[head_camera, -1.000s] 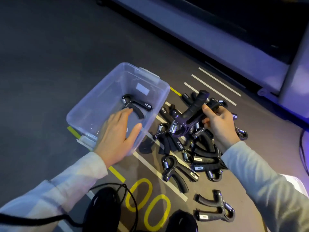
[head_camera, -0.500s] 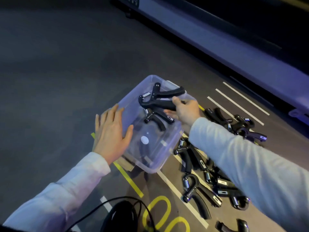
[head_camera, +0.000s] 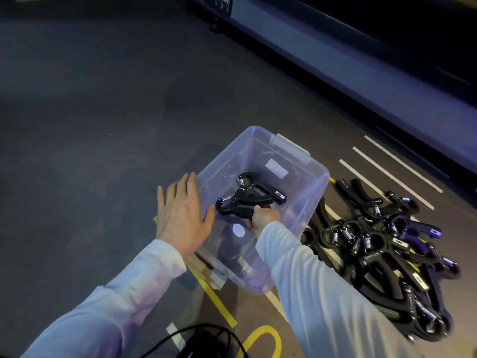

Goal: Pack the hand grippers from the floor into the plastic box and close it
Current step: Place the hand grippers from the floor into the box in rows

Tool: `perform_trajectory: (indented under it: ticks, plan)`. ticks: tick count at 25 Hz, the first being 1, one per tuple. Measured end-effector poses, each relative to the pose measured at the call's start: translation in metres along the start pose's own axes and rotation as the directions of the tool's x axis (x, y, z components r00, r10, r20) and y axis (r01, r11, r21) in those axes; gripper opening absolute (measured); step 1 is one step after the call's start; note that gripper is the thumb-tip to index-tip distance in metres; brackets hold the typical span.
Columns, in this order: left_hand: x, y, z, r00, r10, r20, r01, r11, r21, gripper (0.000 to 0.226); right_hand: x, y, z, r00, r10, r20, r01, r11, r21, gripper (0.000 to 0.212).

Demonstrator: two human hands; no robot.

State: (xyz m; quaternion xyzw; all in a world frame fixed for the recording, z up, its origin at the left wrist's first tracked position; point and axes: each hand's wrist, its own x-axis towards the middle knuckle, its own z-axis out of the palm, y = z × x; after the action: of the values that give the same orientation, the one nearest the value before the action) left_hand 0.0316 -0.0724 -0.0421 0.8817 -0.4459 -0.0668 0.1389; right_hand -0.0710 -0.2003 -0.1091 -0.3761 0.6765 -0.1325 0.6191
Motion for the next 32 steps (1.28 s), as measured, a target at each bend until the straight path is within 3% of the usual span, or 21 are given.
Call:
perform_trajectory:
  ticks: [4, 8, 10, 15, 19, 21, 23, 25, 28, 32]
  plan:
    - [0.003, -0.001, 0.005, 1.000, 0.029, -0.009, -0.029, 0.999, -0.043, 0.067, -0.001, -0.001, 0.005, 1.000, 0.014, 0.003, -0.015, 0.999, 0.034, 0.014]
    - [0.003, -0.003, 0.012, 0.999, 0.049, -0.019, -0.050, 0.996, -0.074, 0.066, 0.008, 0.005, 0.003, 0.993, 0.035, 0.115, -0.033, 0.999, -0.022, 0.037]
    - [0.003, -0.003, 0.014, 0.998, 0.061, -0.036, -0.063, 0.995, -0.079, 0.066, 0.009, 0.005, 0.001, 0.991, 0.033, 0.130, -0.031, 0.999, -0.022, 0.034]
    - [0.001, -0.003, 0.016, 0.998, 0.050, -0.039, -0.053, 0.997, -0.060, 0.068, 0.013, -0.001, 0.006, 0.985, 0.168, 0.044, -0.171, 0.983, 0.071, 0.030]
    - [0.001, -0.003, 0.017, 0.998, 0.047, -0.036, -0.049, 0.997, -0.052, 0.068, 0.018, 0.003, 0.013, 0.987, 0.159, -0.036, -0.160, 0.986, -0.038, 0.041]
    - [0.001, -0.003, 0.017, 0.998, 0.044, -0.033, -0.046, 0.997, -0.057, 0.069, 0.019, 0.008, 0.017, 0.991, 0.127, -0.035, -0.132, 0.961, -0.242, 0.047]
    - [0.000, -0.003, 0.017, 0.999, 0.043, -0.030, -0.045, 0.997, -0.060, 0.069, 0.019, 0.011, 0.017, 0.990, 0.068, -0.125, -0.126, 0.826, -0.550, 0.056]
    - [0.000, -0.003, 0.016, 0.999, 0.042, -0.026, -0.043, 0.997, -0.059, 0.069, 0.017, 0.013, 0.015, 0.987, -0.060, -0.151, -0.088, 0.586, -0.806, 0.061]
    - [0.000, -0.003, 0.016, 0.999, 0.047, -0.013, -0.048, 0.997, -0.058, 0.069, 0.017, 0.019, 0.016, 0.980, -0.199, -0.018, 0.057, 0.364, -0.930, 0.043]
    - [0.000, -0.003, 0.017, 0.999, 0.045, -0.019, -0.046, 0.997, -0.058, 0.069, 0.014, 0.017, 0.017, 0.939, -0.320, 0.125, 0.167, 0.108, -0.980, 0.041]
